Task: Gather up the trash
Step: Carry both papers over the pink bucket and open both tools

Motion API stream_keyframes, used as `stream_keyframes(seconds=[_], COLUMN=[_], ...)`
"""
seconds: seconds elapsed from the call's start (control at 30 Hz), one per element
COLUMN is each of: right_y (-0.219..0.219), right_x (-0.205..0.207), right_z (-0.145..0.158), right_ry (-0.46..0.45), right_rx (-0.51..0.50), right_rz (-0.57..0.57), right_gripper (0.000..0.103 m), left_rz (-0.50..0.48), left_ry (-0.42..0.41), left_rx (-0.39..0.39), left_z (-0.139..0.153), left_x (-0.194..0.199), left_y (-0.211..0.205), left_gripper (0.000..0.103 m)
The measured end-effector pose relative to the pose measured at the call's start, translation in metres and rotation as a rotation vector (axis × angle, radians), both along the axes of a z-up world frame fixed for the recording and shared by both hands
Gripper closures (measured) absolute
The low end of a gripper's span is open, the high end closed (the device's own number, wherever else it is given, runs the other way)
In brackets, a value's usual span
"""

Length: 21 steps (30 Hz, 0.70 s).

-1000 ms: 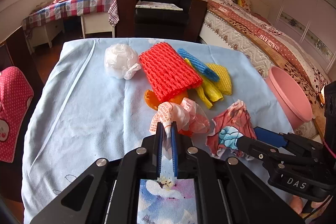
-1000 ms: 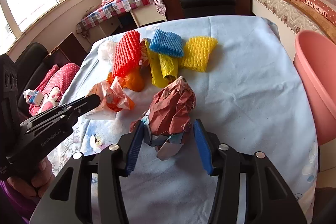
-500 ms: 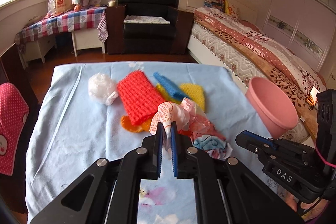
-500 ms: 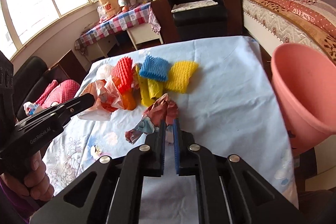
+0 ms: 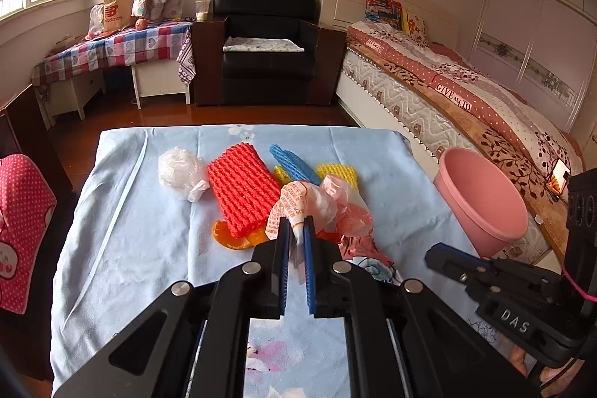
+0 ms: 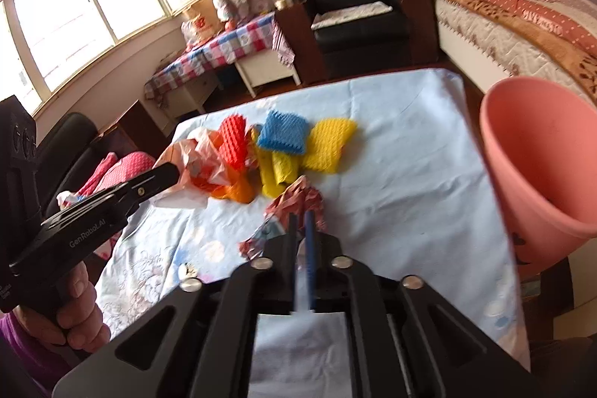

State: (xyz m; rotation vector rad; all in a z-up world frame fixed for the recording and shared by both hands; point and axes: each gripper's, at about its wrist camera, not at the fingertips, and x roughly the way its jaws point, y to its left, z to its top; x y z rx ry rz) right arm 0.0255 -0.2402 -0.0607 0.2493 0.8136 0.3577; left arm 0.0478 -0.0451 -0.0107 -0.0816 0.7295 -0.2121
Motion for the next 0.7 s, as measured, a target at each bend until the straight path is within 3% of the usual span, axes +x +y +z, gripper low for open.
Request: stream_keyframes(seconds=[0.07, 0.5, 0.57, 0.6, 0.7], right_y=[0.007, 0.043, 0.043, 0.043, 0.040], right_x=[0.005, 0.026, 0.026, 0.026, 0.022], right_z=[-0.004, -0.024, -0.026, -0.028, -0.031], right_ry=[0.026, 0.077, 0.075, 0.075, 0.069], right_rx=[0.002, -0.123, -0.139, -0.152, -0.161], right_rz=[0.007, 0.016, 0.009, 0.001, -0.003], right_gripper=[0.058, 0.057, 0.060, 0.072, 0.083], left_rz=[0.002, 0.009, 0.013, 0.016, 0.019], left_ry=[0.003, 0.031, 0.038, 0.042, 0.045], left_rx=[-0.006, -0.029, -0.029, -0.029, -0.025], left_z=[-0.002, -0.015, -0.016, -0.017, -0.017], left_x=[0.000, 0.005, 0.007, 0.008, 0.010], left_y=[0.003, 0.019, 0.018, 0.017, 0.015], left_gripper=[0.096, 0.096, 0.096, 0.096, 0.096])
